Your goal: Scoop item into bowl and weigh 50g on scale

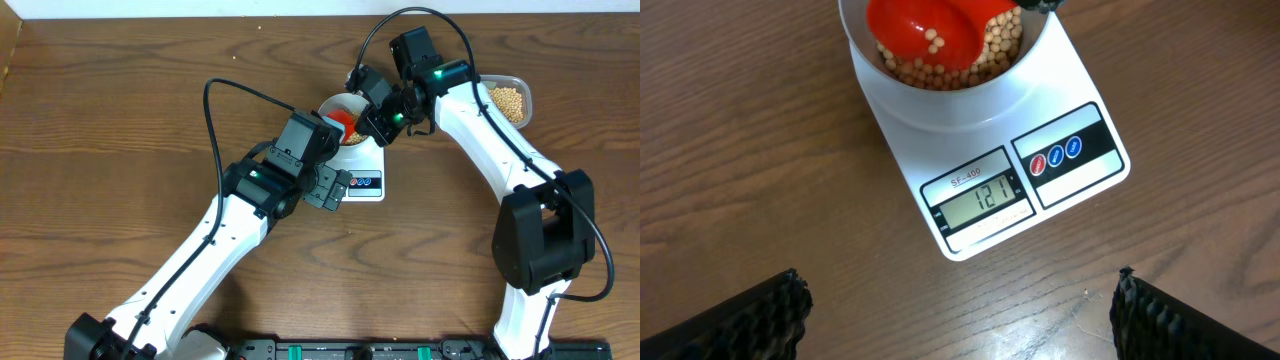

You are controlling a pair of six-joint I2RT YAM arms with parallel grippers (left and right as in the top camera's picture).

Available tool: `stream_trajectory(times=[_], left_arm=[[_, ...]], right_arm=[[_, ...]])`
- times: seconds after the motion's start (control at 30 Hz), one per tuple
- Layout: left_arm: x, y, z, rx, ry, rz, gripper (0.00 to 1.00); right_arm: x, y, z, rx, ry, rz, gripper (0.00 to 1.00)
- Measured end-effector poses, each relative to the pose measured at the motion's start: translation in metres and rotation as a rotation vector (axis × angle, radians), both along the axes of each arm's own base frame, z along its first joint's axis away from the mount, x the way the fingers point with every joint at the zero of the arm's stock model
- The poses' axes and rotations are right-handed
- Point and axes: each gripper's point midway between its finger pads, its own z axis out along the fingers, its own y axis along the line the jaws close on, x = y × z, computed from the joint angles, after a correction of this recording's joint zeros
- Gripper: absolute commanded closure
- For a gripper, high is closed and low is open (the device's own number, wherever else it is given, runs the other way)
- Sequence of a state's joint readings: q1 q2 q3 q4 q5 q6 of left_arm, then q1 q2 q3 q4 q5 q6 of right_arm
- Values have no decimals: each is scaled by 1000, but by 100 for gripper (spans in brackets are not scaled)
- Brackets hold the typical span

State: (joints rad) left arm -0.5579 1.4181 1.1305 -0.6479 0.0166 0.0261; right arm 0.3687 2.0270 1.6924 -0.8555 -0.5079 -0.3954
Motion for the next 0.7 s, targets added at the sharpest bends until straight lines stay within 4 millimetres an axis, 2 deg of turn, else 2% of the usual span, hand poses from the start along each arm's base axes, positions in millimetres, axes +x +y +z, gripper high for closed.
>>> stream_trajectory(times=[0.17, 0.7], left_arm=[[0, 0, 0, 0, 0, 0, 2], [0, 0, 0, 0, 0, 0, 2]], right_arm=[[0, 0, 4, 58, 35, -11, 99], [16, -34, 29, 294, 137, -104, 99]])
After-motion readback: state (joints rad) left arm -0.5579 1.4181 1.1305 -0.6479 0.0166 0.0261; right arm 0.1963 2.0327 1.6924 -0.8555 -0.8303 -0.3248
